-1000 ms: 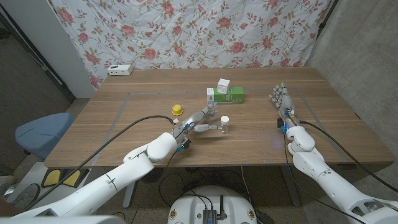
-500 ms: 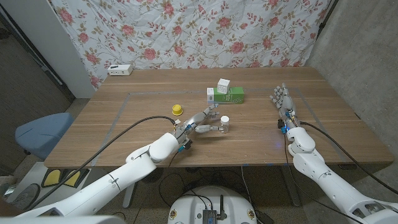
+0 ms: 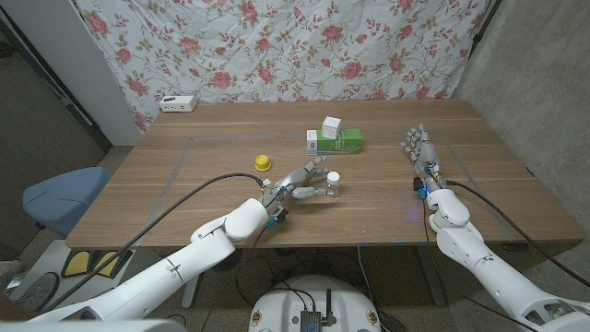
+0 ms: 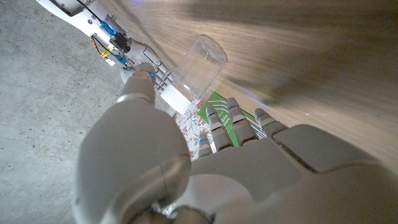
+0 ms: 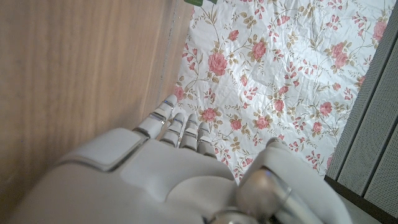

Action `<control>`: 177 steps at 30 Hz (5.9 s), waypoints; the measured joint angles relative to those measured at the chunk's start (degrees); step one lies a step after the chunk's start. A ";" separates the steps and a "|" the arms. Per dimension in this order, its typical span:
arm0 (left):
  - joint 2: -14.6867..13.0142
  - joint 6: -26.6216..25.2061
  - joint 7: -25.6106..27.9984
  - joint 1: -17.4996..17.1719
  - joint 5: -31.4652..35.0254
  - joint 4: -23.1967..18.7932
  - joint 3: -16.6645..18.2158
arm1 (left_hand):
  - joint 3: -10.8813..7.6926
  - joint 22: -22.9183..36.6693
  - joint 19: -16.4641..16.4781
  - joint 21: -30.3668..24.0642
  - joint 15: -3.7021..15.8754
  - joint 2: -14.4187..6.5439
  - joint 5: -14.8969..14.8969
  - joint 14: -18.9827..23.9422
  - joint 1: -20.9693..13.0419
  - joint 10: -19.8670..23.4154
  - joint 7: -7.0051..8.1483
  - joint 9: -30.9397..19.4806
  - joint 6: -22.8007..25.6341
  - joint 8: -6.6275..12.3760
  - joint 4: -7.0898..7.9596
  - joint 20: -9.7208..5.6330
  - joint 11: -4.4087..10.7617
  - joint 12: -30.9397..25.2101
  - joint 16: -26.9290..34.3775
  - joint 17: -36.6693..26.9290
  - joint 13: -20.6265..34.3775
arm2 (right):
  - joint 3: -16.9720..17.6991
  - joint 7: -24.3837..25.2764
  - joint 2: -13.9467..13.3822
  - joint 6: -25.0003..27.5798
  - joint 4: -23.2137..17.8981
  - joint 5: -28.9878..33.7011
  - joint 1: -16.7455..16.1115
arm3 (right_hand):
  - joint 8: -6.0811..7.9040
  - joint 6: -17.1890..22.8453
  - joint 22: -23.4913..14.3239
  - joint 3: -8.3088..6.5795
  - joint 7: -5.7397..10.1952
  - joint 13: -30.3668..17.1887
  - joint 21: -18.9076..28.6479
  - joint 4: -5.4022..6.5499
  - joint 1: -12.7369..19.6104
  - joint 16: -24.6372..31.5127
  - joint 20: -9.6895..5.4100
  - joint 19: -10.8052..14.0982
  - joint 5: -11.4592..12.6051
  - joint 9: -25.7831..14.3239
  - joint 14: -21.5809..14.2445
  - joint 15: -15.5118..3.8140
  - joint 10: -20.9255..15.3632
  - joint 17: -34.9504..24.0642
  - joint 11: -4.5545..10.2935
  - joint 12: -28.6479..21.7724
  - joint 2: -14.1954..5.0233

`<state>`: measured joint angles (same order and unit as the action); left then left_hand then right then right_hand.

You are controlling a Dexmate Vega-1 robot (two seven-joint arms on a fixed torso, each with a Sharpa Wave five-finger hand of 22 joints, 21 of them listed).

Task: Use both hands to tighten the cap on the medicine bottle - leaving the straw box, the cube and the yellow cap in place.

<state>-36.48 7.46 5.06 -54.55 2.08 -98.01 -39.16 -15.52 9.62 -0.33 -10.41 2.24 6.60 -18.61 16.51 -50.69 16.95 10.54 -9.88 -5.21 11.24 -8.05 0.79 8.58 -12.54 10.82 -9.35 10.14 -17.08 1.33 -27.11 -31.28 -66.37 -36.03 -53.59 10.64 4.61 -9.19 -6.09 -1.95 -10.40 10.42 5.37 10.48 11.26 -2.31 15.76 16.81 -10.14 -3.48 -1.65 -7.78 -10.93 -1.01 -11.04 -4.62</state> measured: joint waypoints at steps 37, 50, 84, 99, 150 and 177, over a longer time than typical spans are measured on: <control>2.31 0.48 1.19 2.21 2.73 4.03 -1.82 | 0.86 0.00 3.83 -0.61 0.22 -2.65 1.33 5.11 -3.71 7.84 -1.61 -0.01 5.96 0.00 -0.09 -2.94 0.59 0.00 -0.23 -0.01 0.00 | 0.05 -2.21 0.49 -1.15 2.76 -0.85 1.33 | 0.00 0.31 0.00 0.00 0.31 0.00 0.00 0.00 0.00 0.00 0.00 0.00 0.26 0.00 0.01 0.01 -0.31 -0.14 0.31 0.00 0.00; 3.20 1.36 1.11 3.13 2.90 5.50 -2.31 | 1.10 0.00 5.87 -0.61 0.34 -3.86 2.34 8.32 -4.92 11.07 -2.99 -0.01 7.89 0.00 0.16 -2.95 0.46 0.00 -0.22 0.00 0.00 | 0.21 -1.90 0.78 -1.68 3.32 -0.86 1.24 | 0.00 0.31 0.00 0.17 0.31 0.00 0.00 -0.17 0.00 0.00 0.00 0.00 0.26 0.00 0.01 0.01 -0.31 -0.14 0.31 0.00 0.00; 4.34 0.87 3.47 2.99 4.09 5.49 -2.58 | 2.52 0.00 11.92 -0.83 1.04 -5.84 5.15 18.22 -9.32 20.10 -10.07 -0.01 14.57 0.00 -0.48 -3.03 0.16 0.00 0.28 -0.14 0.01 | 0.98 -1.92 1.37 -3.35 4.59 -1.55 0.67 | 0.00 0.31 0.00 0.16 0.31 -0.01 0.00 -0.16 0.00 0.00 0.00 0.00 0.71 -0.01 0.01 0.01 -0.31 -0.13 0.31 0.00 0.00; 4.46 0.28 4.78 2.28 4.77 4.74 -2.59 | 3.00 0.00 13.02 -0.83 1.25 -6.16 5.99 20.70 -10.73 21.79 -10.76 -0.01 16.08 0.00 -0.48 -3.15 -0.09 0.00 0.28 -0.13 0.00 | 1.26 -1.89 1.57 -3.95 4.80 -1.84 0.40 | 0.00 0.41 0.00 0.16 0.84 -0.01 0.00 -0.16 0.00 0.00 0.00 0.00 0.71 -0.01 0.01 0.01 -0.31 -0.13 0.30 0.00 0.00; 7.73 2.08 11.38 1.70 5.59 4.83 -1.27 | 1.46 0.00 23.60 -1.94 2.77 -7.54 6.96 28.14 -12.52 26.30 -14.63 -0.14 21.20 -0.25 -0.37 -3.48 -0.72 1.12 -0.67 0.28 0.11 | 0.66 -2.71 0.99 -3.36 4.96 -1.23 1.74 | 0.00 0.40 0.00 0.32 0.83 -0.01 0.00 -0.32 -0.32 0.00 0.00 0.00 0.71 -0.01 0.01 0.01 -0.31 -0.13 0.30 0.00 -0.32; 13.23 6.35 13.35 5.82 5.61 11.92 -2.71 | 0.99 0.00 25.70 -1.38 3.00 -7.53 7.17 28.99 -12.51 26.70 -14.73 -0.13 22.12 -0.25 0.09 -2.74 -1.14 1.16 -0.67 0.27 0.14 | -0.30 -0.14 -1.89 0.23 -2.56 1.60 -0.24 | 0.00 0.40 0.00 0.32 0.83 -0.01 0.00 -0.32 -0.07 0.00 0.00 0.00 0.71 -0.01 0.23 -0.20 -0.21 -0.13 1.02 0.24 -0.56</control>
<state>-23.24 13.80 18.41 -48.73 7.69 -86.09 -41.87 -14.53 9.62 25.38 -11.79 5.24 -0.93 -11.43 45.49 -63.20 43.64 -4.20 -10.01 16.90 10.99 -7.97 -1.95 7.45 -11.38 10.15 -9.08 10.28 -17.37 1.19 -28.99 -31.05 -68.93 -34.44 -53.83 10.64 5.01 -9.19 -5.77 -1.12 -10.41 10.42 5.05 10.41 11.26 -2.31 15.76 17.52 -10.15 -3.25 -1.85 -7.99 -11.06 0.01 -10.80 -5.18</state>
